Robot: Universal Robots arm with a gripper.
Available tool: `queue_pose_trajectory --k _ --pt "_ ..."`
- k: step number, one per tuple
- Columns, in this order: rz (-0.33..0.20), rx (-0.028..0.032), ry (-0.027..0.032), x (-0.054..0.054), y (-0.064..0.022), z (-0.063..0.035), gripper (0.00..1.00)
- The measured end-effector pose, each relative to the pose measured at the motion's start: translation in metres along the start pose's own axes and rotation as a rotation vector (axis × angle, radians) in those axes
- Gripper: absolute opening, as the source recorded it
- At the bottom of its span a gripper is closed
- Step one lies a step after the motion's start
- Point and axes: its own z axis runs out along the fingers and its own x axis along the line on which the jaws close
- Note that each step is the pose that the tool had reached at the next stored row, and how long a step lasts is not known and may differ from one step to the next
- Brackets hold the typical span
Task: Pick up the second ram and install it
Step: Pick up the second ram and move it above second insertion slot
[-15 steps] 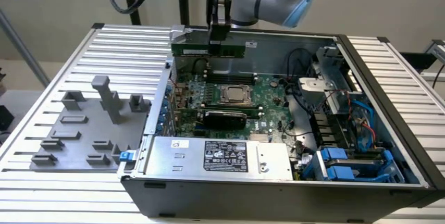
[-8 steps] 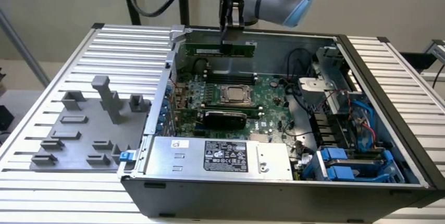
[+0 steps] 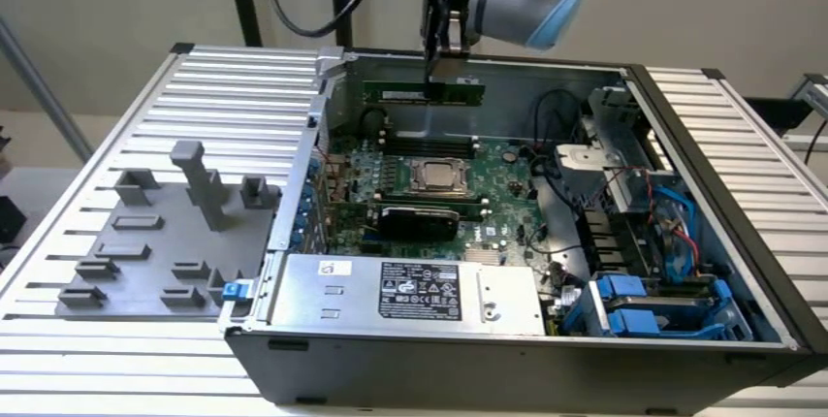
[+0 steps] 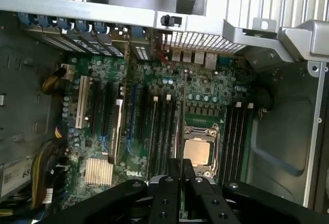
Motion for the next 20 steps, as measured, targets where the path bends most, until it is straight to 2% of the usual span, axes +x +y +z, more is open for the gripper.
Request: queue_pose_trajectory --k 4,11,16,20 --pt "0.012 -0.0006 -0.0014 -0.001 -0.0084 0.0070 0.14" --pt "0.086 0.0000 -0.0050 0.000 -0.0150 0.0192 0.14" --pt "0.094 0.0004 -0.0060 -0.001 -0.0275 0.0243 0.14" --pt "0.094 0.0086 -0.0056 -0.004 -0.0288 0.0278 0.14"
